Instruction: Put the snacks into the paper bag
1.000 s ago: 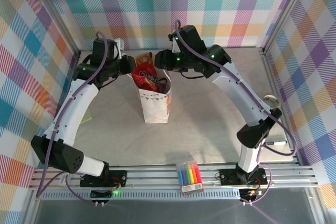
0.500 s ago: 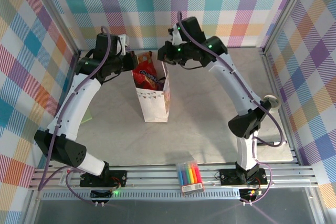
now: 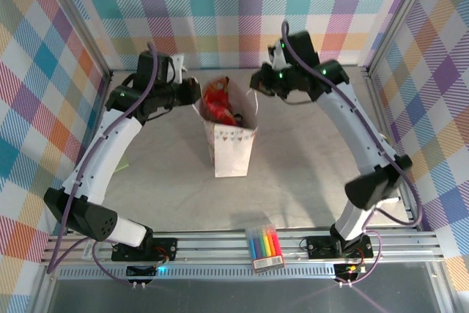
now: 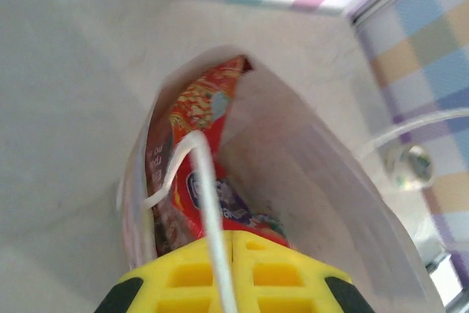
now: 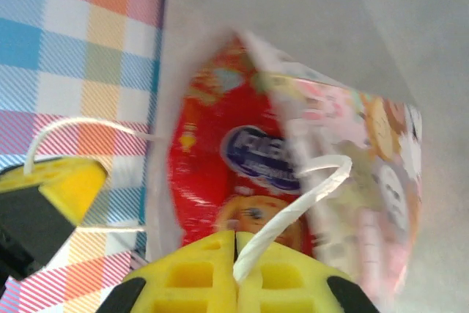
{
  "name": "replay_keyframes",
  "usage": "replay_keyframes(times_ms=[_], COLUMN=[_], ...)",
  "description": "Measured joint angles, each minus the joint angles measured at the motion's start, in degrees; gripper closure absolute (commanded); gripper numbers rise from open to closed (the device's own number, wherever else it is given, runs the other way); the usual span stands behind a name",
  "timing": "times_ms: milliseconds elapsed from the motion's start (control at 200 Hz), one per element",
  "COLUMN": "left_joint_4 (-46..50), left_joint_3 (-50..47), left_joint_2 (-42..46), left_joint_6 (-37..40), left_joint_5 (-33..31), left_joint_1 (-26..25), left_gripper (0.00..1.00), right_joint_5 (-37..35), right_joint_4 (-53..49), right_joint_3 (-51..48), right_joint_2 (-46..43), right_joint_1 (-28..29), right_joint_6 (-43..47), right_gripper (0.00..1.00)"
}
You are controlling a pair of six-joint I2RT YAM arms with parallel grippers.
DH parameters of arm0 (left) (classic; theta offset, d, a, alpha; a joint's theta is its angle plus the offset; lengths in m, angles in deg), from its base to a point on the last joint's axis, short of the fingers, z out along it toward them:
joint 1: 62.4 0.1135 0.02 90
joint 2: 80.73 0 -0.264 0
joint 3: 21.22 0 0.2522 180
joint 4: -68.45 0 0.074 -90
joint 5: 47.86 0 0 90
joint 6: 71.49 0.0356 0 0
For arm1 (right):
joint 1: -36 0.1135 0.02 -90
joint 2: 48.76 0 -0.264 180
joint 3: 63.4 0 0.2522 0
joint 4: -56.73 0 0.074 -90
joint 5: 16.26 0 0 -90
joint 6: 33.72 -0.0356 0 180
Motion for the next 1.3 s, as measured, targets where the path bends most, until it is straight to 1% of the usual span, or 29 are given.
replay_keyframes(times_ms=[50, 105, 180, 325, 495, 630, 690, 715, 795, 850, 890, 930, 1010, 1090, 1210, 1300], left_joint_4=[0.0, 0.2, 0.2, 0.6, 2.0, 2.1, 2.1, 2.1, 2.2, 2.2, 2.2, 2.4, 3.5, 5.3, 8.2, 9.6], left_joint_3=[-1.7, -2.0, -0.9, 3.7, 4.1, 4.5, 4.8, 4.8, 4.8, 4.8, 4.8, 4.8, 4.8, 5.0, 5.1, 5.1], left_joint_2=[0.0, -0.3, -0.3, -0.3, -0.4, -0.6, -0.6, -0.6, -0.6, -0.6, -0.6, -0.6, -0.5, -0.5, 0.2, 1.4], left_joint_6=[0.0, 0.1, 0.1, 0.1, 0.3, 0.7, 0.9, 1.3, 1.2, 1.3, 1.3, 1.4, 2.0, 2.3, 3.6, 4.0], left_joint_5=[-0.8, -1.4, -1.7, -1.3, -1.3, -1.5, -1.8, -2.0, -2.4, -2.9, -3.3, -3.8, -5.5, -8.5, -14.4, -16.2], left_joint_1=[0.0, 0.0, 0.0, 0.0, 0.0, 0.0, 0.0, 0.0, 0.0, 0.0, 0.0, 0.0, 0.0, 0.0, 0.2, 1.2], left_gripper=[0.97, 0.96, 0.96, 0.94, 0.93, 0.84, 0.75, 0.72, 0.69, 0.68, 0.65, 0.59, 0.47, 0.39, 0.35, 0.34], right_joint_5=[-0.3, -0.5, -0.7, -1.0, -1.0, -2.2, -3.0, -3.3, -3.8, -4.0, -4.0, -4.0, -3.8, -3.9, -4.3, -3.7], right_joint_4=[1.3, 1.5, 2.4, 4.2, 5.7, 5.8, 5.8, 5.8, 5.7, 5.6, 5.4, 5.1, 5.1, 5.0, 4.3, 4.6], right_joint_3=[-6.4, -9.1, -8.9, -4.7, -3.7, -3.7, -3.7, -3.7, -3.3, -2.6, -1.6, -0.3, 1.8, 2.3, 2.3, 1.1], right_joint_2=[-2.9, -4.0, -3.9, -4.1, -5.7, -6.2, -6.3, -6.3, -6.3, -6.0, -5.7, -5.2, -4.0, -3.7, -3.6, -3.9], right_joint_1=[0.0, -0.1, -0.1, -0.2, -0.2, -0.2, -0.2, -0.2, -0.2, -0.3, -0.3, -0.6, -1.0, -1.7, -4.1, -7.4], right_joint_6=[-0.9, -1.3, -1.2, -1.1, -1.2, -0.7, -0.4, -0.3, 0.5, 1.0, 1.2, 1.7, 2.3, 3.2, 4.5, 5.4], right_gripper=[0.89, 0.88, 0.88, 0.87, 0.86, 0.83, 0.81, 0.79, 0.79, 0.77, 0.73, 0.62, 0.59, 0.52, 0.46, 0.40])
